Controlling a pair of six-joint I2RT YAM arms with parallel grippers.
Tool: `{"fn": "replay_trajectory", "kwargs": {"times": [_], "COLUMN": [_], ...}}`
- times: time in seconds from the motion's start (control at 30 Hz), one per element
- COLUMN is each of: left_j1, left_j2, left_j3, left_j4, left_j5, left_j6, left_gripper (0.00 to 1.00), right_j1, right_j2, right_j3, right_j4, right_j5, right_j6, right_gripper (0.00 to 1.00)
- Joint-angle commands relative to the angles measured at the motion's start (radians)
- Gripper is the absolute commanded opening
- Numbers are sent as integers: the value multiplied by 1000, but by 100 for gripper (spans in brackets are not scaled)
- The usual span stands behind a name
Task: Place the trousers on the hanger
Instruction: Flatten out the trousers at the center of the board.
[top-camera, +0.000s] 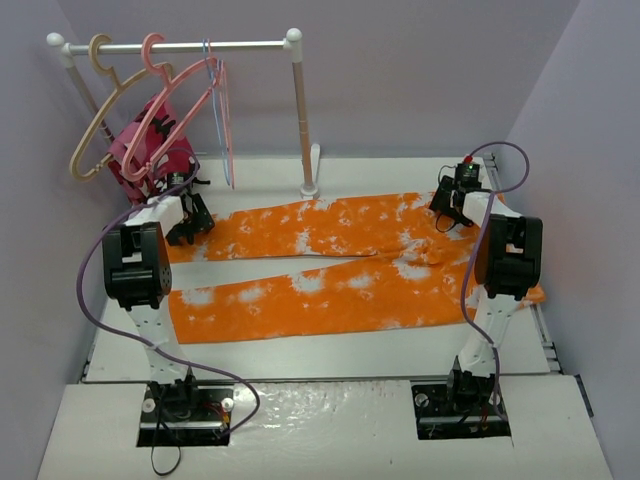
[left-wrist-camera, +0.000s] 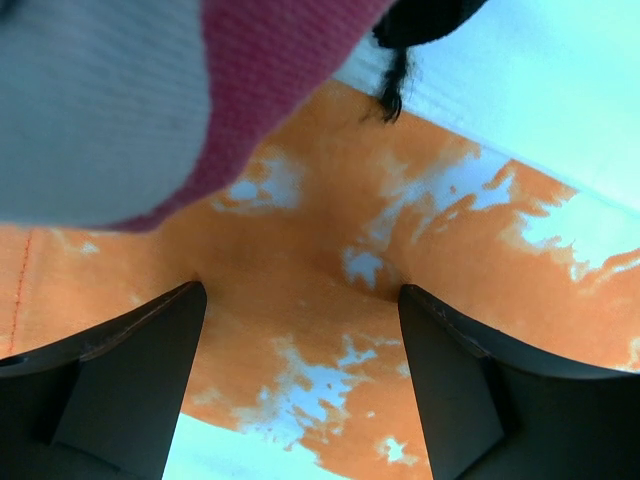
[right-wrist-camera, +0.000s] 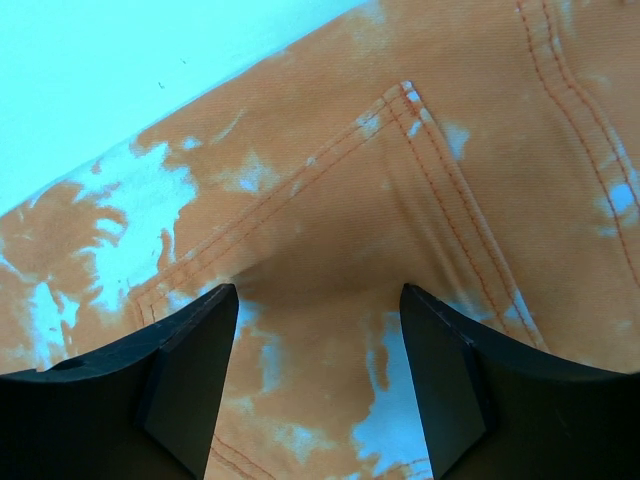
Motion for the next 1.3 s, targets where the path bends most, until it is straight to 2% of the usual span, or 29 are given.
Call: {"fn": "replay_trajectory", "kwargs": {"times": [0.0, 0.1, 0.23, 0.47, 0.6, 0.77, 0.87, 1.23, 1.27], "left_j1": [10, -11, -42, -118, -123, -140, -140, -103, -99], "left_j2": [-154, -299, -474, -812, -878, -835, -743, -363, -347], "left_j3": [-20, -77, -221, -600, -751, -810, -807, -575, -556], "left_j4": [-24, -75, -147, -207, -168, -96, -40, -40, -48], "left_j5": [9, 8, 30, 66, 97, 114, 108, 37, 35], "left_j6": [7, -26, -99, -175, -206, -238, -264, -260, -259], "left_gripper": [76, 81, 83, 85, 84, 85, 84, 83, 80], "right_j1": [-3, -1, -6, -1, -1, 0, 0, -1, -1], "right_j2": [-186, -329, -488, -757, -822, -833, -762, -512, -503], "right_j3": [24, -36, -220, -536, -669, -776, -797, -683, -670], "right_j4": [-48, -91, -137, -203, -207, -171, -106, 21, 25], "right_j5": [40, 74, 88, 49, 25, 11, 4, 45, 45], "right_j6": [18, 67, 179, 276, 292, 293, 295, 296, 295], "right_gripper": [64, 67, 68, 70, 70, 70, 70, 69, 69]}}
